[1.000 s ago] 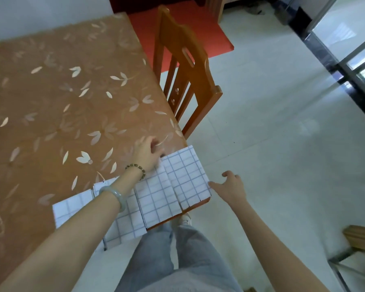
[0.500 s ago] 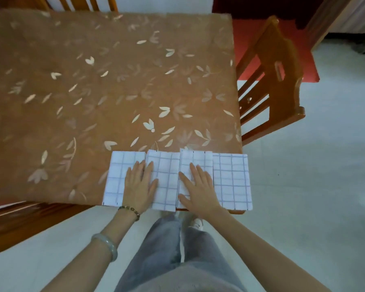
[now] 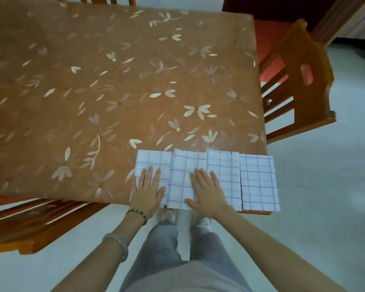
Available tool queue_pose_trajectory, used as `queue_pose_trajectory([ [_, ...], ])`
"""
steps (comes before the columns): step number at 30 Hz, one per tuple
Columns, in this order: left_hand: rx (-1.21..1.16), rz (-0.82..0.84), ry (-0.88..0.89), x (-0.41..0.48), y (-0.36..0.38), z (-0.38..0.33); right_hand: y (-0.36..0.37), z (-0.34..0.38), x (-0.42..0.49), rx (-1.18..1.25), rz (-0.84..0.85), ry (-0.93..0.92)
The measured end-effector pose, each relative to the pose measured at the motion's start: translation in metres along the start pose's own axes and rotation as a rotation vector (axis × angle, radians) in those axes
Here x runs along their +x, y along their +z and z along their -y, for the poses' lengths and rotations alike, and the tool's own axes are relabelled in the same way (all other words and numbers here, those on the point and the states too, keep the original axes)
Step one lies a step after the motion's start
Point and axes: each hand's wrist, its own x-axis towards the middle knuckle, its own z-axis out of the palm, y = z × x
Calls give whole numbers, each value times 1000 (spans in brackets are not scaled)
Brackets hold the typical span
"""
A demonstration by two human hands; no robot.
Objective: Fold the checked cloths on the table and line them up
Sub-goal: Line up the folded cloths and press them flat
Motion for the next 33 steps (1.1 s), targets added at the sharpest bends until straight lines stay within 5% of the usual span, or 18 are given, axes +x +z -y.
queue_pose_trajectory([
  [17,16,5,16,11,3,45,5,31,22,-18,-74,2],
  [21,8,-8,22,10,-2,42,0,29,15,146,-182,27],
  [24,-25,-77,100,9,-15,21,2,6,0,217,-301,160],
  [28,-1,-65,317,7,-17,-28,11,-30,-24,198,-241,335],
  [33,64,26,365,10,6,-53,26,-34,-28,170,-200,322],
])
